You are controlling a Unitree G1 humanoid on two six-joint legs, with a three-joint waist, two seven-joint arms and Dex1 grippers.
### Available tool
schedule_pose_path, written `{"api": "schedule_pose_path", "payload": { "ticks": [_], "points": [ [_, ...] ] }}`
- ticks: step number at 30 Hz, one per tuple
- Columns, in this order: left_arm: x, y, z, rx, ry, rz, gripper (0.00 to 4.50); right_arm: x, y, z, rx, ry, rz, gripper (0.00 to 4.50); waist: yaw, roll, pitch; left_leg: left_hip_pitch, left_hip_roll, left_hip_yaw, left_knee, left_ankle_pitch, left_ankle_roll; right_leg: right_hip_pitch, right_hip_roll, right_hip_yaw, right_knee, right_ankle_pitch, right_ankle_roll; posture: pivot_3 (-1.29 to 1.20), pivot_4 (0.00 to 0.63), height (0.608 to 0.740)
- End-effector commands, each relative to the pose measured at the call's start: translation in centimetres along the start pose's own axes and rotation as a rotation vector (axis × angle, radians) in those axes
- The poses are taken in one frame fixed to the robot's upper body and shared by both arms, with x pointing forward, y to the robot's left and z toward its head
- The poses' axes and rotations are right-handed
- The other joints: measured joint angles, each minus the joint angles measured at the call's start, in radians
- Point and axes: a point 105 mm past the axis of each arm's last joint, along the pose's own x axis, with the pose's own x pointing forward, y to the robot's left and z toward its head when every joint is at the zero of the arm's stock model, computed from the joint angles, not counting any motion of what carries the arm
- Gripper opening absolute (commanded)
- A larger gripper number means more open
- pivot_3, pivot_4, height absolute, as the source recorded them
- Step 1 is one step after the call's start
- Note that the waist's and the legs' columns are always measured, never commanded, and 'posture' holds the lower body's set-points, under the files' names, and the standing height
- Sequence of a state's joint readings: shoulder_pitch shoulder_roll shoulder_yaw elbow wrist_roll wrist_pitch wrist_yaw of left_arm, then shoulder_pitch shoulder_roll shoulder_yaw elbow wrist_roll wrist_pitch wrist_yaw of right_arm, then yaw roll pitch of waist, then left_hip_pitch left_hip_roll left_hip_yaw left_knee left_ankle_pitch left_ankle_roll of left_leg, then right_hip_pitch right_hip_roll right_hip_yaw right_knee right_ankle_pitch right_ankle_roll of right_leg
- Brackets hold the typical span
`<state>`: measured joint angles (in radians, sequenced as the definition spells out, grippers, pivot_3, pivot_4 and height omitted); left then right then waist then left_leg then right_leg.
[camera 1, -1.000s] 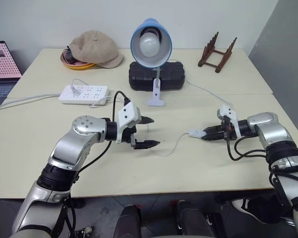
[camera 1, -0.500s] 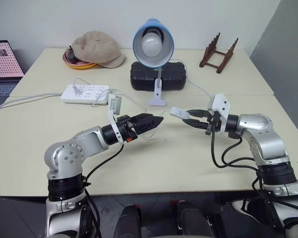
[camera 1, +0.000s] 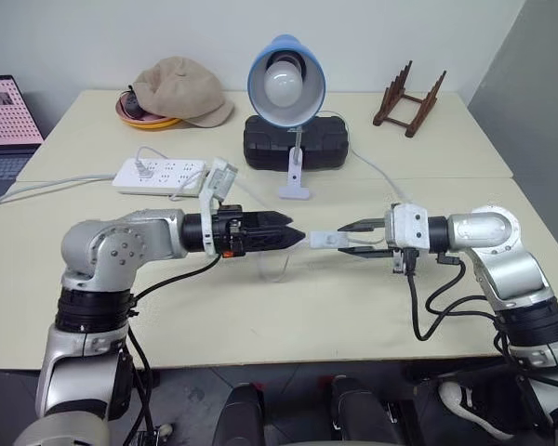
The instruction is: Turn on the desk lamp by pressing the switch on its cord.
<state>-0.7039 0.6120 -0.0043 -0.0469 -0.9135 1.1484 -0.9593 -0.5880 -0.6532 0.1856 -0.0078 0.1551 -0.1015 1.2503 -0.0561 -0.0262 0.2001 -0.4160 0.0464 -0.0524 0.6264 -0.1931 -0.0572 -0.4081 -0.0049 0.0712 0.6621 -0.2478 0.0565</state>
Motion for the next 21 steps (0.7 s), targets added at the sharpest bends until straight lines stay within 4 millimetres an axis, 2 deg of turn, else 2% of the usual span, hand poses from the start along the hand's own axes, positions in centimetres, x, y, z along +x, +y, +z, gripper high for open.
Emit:
{"api": "schedule_pose_path", "payload": {
  "ticks": [1,14,17,21],
  "points": [
    [0.5,-0.3,0.0,0.037,0.045,-0.044,4.50,-0.2,-0.8,1.4,-0.134,-0.026,0.014,1.06,0.000,0.000,0.000,0.000,0.000,0.000,0.000,0.000,0.000,0.000,0.000,0.000,0.000,0.000,0.000,0.00,0.150,0.740],
    [1.5,-0.2,-1.2,0.036,0.085,-0.076,4.50,0.3,-0.8,2.3,-0.316,-0.044,0.021,1.06,0.002,0.000,0.000,0.000,0.000,0.000,0.000,0.000,0.000,0.000,0.000,0.000,0.001,0.000,0.000,0.00,0.150,0.740],
    [1.5,-0.2,-1.4,0.033,0.086,-0.075,4.02,0.4,-0.9,2.3,-0.334,-0.050,0.018,1.06,0.002,0.000,0.000,0.000,0.000,0.000,0.000,0.000,0.000,0.000,0.000,0.000,0.001,0.000,0.000,0.00,0.150,0.740],
    [1.6,-0.2,-1.4,0.024,0.078,-0.078,3.15,0.7,-1.1,2.4,-0.358,-0.056,0.023,1.06,0.002,0.000,0.000,0.000,0.000,0.000,0.000,0.000,0.000,0.000,0.000,0.000,0.001,0.000,0.000,0.00,0.150,0.740]
  ]
}}
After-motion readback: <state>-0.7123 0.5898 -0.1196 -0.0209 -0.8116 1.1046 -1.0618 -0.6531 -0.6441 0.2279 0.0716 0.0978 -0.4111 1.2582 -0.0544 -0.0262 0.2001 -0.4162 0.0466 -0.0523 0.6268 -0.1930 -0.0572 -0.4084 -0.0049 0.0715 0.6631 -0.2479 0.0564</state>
